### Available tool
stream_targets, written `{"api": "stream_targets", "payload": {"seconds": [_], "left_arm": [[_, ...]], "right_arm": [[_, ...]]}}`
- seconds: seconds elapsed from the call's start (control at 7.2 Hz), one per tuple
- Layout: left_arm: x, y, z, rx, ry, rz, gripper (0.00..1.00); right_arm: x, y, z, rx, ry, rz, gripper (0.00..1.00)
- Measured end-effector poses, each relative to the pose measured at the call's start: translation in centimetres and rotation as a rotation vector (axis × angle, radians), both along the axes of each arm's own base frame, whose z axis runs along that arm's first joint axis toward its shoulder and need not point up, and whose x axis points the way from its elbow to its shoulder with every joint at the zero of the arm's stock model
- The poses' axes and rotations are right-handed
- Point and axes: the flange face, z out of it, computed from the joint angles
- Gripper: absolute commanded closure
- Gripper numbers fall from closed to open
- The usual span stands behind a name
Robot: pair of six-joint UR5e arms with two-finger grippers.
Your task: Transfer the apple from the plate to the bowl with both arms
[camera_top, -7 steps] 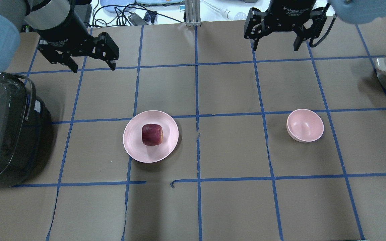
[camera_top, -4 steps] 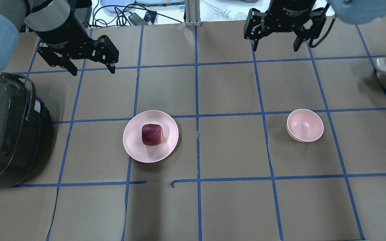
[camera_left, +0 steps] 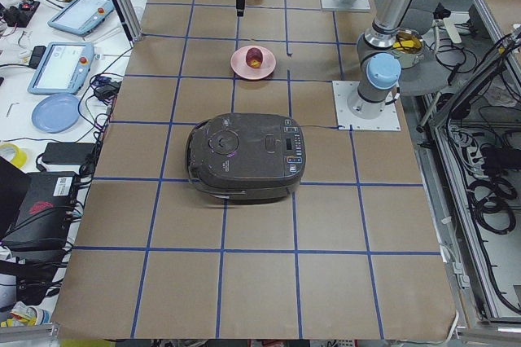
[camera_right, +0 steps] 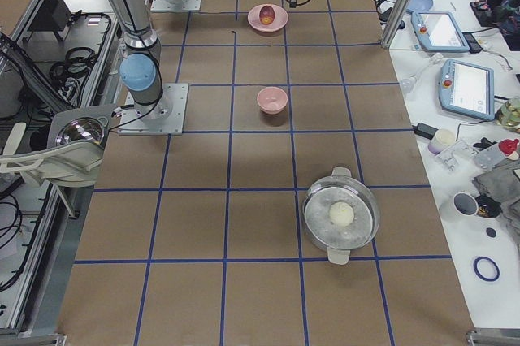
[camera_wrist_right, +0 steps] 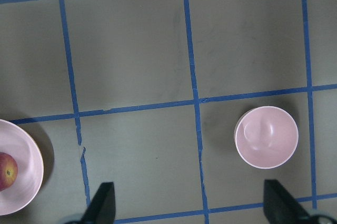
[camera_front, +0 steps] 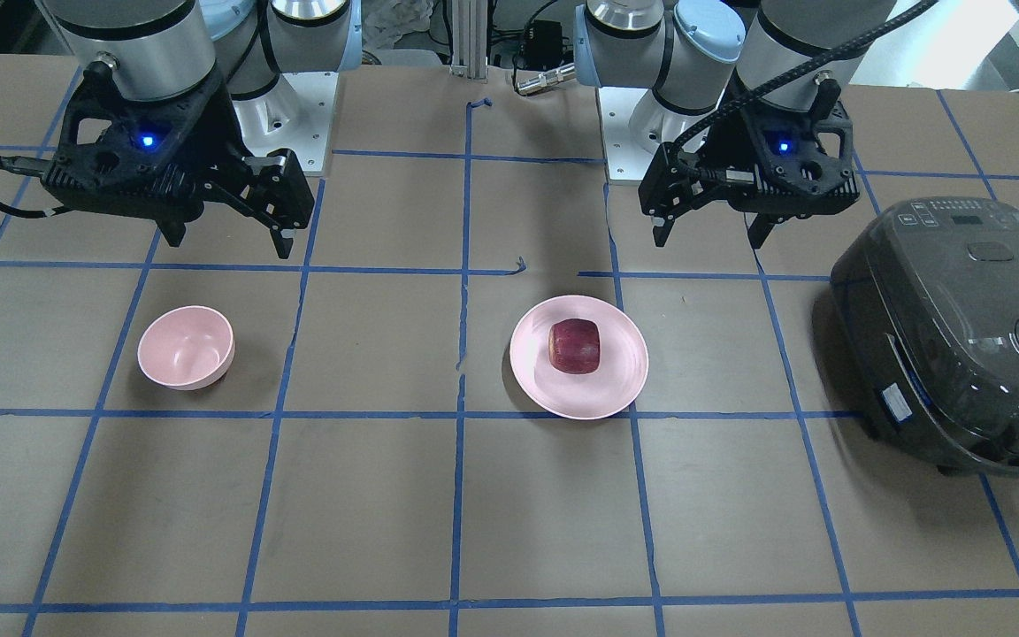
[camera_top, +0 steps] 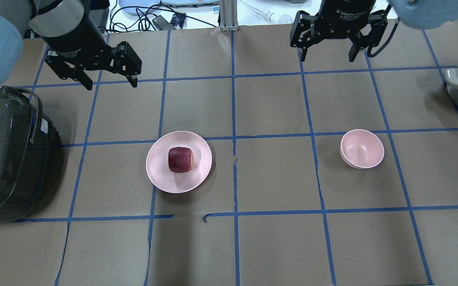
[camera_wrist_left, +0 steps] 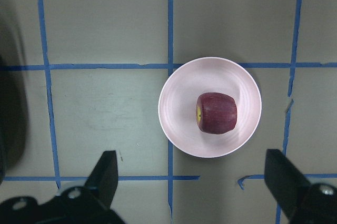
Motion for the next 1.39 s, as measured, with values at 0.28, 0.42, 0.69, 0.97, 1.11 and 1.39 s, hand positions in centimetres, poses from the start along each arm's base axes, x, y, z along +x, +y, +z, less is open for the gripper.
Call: {"api": "stream_targets", "payload": {"seconds": [0.28,0.42,0.69,0.97,1.11,1.39], "left_arm": [[0.00,0.00,-0.01,0.000,0.000,0.000,0.00],[-0.01,0.01,-0.05,0.003,0.000,0.001,0.00],[0.09,-0.19,-0.61,0.025,0.001,0.003,0.00],[0.05,-0.08,-0.77,0.038,0.002,0.003,0.00],[0.00,-0.05,-0.77,0.039,0.003,0.002,0.00],[-0.08,-0.02,-0.76,0.039,0.003,0.002,0.00]], "right_arm": [[-0.48,-0.11,-0.14,0.005,-0.002,-0.007,0.00],[-0.63,-0.09,-0.10,0.006,-0.002,-0.010,0.00],[-0.71,0.05,0.08,0.006,-0.002,-0.010,0.00],[-0.63,0.19,0.20,0.003,0.004,0.001,0.00],[-0.60,0.18,0.21,0.002,0.007,0.005,0.00],[-0.47,-0.03,-0.08,0.003,0.004,0.008,0.00]]}}
